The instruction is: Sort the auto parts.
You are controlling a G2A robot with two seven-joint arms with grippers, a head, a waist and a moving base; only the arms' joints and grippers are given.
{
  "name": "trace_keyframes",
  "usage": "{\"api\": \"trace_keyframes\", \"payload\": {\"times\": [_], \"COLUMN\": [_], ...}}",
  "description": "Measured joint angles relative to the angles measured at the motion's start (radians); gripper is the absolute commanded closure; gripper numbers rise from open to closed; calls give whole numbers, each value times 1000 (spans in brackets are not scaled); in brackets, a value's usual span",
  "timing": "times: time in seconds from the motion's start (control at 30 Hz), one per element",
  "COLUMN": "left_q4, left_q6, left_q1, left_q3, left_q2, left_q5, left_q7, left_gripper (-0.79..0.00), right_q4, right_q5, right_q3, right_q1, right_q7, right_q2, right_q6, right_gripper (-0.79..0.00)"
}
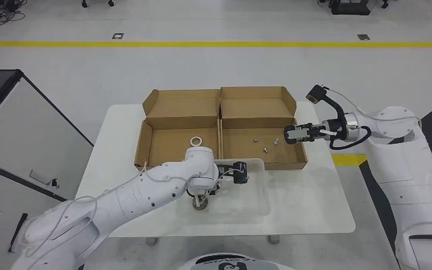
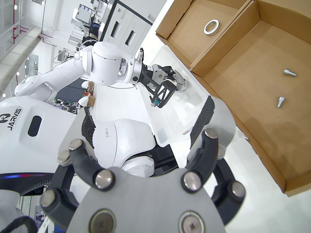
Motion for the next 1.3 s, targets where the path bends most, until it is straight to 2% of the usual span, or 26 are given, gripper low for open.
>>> {"api": "trace_keyframes", "payload": {"times": [0.77,1.1,1.3], "left_q4": [4,23,35], "left_q6": [-6,-13,-24], "left_q1": [15,24,25], "left_q3": [-26,-30,-22], "left_q2": [-12,-17,-27], "left_q5": [24,38,23], "left_q7": [-2,-6,-13], "left_gripper": [-283,-286,-320], "right_q4": [0,0,0], "right_q5": [0,0,0], "right_q3": [0,0,0], "right_q1": [0,0,0], "right_q7": [0,0,0], "right_q2": [0,0,0], "right_q6": [0,0,0], "right_gripper": [-785,-785,-785]}}
